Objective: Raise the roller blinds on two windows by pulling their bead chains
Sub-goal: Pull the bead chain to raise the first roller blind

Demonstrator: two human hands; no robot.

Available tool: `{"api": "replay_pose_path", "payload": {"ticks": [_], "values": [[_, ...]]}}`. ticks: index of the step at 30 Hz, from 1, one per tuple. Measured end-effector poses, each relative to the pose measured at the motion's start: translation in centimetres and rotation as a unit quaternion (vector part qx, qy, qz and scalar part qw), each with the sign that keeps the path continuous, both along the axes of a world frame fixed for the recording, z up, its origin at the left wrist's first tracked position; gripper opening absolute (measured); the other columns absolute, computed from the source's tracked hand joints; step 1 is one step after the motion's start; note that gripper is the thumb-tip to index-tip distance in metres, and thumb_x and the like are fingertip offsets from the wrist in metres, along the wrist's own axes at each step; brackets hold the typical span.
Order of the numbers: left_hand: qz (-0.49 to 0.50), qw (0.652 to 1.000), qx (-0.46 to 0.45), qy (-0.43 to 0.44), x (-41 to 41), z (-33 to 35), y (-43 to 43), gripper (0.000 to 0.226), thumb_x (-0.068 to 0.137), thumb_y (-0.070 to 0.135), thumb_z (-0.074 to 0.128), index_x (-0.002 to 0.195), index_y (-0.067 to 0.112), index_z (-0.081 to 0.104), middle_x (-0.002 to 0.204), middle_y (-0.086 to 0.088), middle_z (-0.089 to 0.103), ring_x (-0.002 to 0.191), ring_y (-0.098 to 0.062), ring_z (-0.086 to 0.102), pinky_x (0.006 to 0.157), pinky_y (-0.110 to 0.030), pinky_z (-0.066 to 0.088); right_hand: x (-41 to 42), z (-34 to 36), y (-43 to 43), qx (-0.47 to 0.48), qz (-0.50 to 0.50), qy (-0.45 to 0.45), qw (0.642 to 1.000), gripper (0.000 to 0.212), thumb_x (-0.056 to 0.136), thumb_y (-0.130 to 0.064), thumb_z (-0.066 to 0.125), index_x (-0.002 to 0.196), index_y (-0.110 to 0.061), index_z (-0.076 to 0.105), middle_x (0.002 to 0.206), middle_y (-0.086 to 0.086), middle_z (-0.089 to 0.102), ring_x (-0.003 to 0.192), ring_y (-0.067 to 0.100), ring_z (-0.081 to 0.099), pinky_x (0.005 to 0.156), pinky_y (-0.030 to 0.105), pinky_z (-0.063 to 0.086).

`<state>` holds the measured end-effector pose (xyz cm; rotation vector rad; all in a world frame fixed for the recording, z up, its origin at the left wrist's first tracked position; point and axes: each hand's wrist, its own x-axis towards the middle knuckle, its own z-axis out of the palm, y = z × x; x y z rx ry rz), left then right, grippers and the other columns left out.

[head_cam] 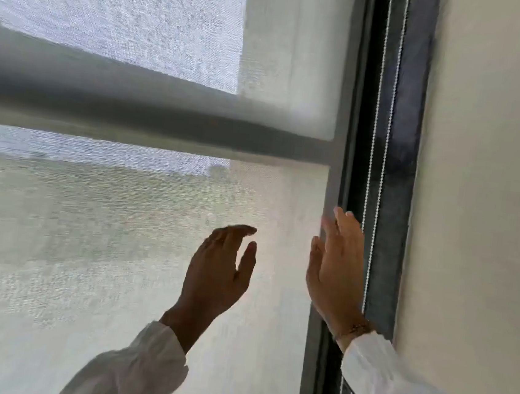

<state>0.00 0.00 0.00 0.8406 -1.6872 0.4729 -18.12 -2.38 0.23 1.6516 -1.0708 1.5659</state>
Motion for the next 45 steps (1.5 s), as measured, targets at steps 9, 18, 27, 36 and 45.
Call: {"api": "replay_pose_path", "payload": {"ticks": [9,18,27,36,45], "values": [[-0.268,0.95,0.126,0.096,-11.0,2.4,-8.3,0.021,0.09,0.022,0.043,0.095,0.033,0.06,0.097,0.02,0.064,0.087,0.0,0.062,0.078,-0.012,0.047,-6.0,-2.2,-6.7,0.047,0.038,-0.216,0.974,0.044,0.088,-0.021,0.037,0.128,-0.003,0.042,0.137,0.021,0.044,0.129,0.026,0.036,0.11,0.032,0.022],[-0.433,0.836,0.292,0.168,-18.2,5.1,-12.5,0.021,0.087,0.028,0.047,0.084,0.04,0.065,0.099,0.004,0.068,0.099,-0.018,0.063,0.097,-0.043,0.046,-6.0,-1.8,-7.9,0.071,0.185,-0.331,0.923,0.043,0.092,-0.009,0.045,0.131,-0.026,0.034,0.134,-0.001,0.047,0.124,0.014,0.046,0.105,0.034,0.039],[-0.426,0.819,0.314,0.22,-19.7,6.0,-14.3,0.015,0.085,0.033,0.053,0.076,0.037,0.066,0.09,0.0,0.07,0.089,-0.021,0.066,0.084,-0.042,0.053,-6.6,-0.2,-8.8,0.099,0.23,-0.367,0.896,0.035,0.092,-0.012,0.049,0.126,-0.021,0.044,0.106,-0.028,0.051,0.097,-0.01,0.056,0.078,0.001,0.041],[-0.47,0.801,0.31,0.203,-19.5,7.9,-12.7,0.007,0.089,0.023,0.058,0.09,0.023,0.065,0.079,0.006,0.071,0.079,-0.009,0.067,0.075,-0.026,0.055,-6.5,-1.3,-8.7,-0.006,0.121,-0.274,0.954,0.027,0.092,-0.012,0.049,0.077,-0.031,0.059,0.072,-0.018,0.061,0.07,-0.004,0.057,0.064,0.004,0.042],[-0.558,0.756,0.274,0.207,-19.3,10.6,-6.2,0.02,0.093,0.026,0.049,0.099,0.009,0.058,0.074,0.002,0.059,0.059,-0.008,0.054,0.052,-0.019,0.046,-7.6,-3.1,-4.6,-0.059,0.072,-0.181,0.979,0.048,0.096,-0.037,0.033,0.083,-0.003,0.064,0.069,0.008,0.07,0.077,0.011,0.058,0.067,0.004,0.044]]}}
